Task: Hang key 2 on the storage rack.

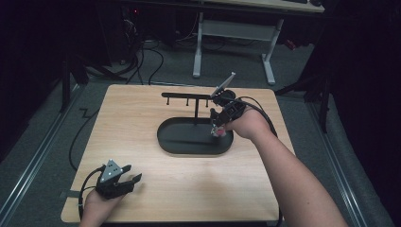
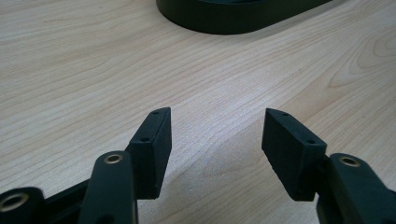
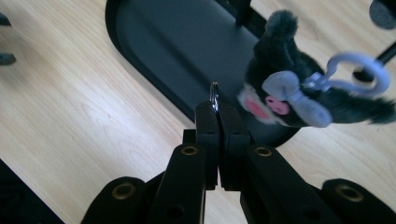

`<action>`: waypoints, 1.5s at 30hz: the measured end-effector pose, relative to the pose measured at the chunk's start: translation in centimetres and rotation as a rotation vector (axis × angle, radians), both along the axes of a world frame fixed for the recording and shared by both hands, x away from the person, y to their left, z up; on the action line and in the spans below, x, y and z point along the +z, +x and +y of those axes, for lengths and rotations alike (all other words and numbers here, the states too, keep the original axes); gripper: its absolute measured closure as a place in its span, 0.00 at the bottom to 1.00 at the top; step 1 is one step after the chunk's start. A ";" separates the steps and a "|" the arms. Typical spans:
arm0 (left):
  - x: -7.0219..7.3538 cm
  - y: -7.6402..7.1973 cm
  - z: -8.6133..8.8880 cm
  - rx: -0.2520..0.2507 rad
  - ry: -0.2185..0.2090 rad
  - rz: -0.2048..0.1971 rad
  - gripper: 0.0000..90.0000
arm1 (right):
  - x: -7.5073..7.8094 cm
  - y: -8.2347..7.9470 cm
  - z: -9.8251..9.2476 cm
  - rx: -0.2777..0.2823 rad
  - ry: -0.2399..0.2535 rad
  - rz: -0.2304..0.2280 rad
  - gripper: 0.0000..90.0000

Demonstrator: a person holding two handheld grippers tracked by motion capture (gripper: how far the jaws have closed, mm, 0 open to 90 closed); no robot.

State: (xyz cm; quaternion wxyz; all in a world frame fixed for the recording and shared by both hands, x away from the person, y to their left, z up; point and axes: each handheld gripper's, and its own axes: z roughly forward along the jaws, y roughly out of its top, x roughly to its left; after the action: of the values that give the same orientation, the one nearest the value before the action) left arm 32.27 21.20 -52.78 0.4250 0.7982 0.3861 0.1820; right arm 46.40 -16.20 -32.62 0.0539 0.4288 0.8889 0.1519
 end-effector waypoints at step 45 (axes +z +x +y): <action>-0.1 0.0 -0.3 -0.017 0.001 0.005 0.48 | 1.1 6.1 1.5 -0.080 0.024 -0.044 0.99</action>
State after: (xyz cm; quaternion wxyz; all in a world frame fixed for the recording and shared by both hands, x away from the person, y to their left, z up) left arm 32.24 20.92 -52.93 0.4254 0.8021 0.3802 0.1765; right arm 52.47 -14.69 -31.54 0.0745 0.4614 0.8677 0.1695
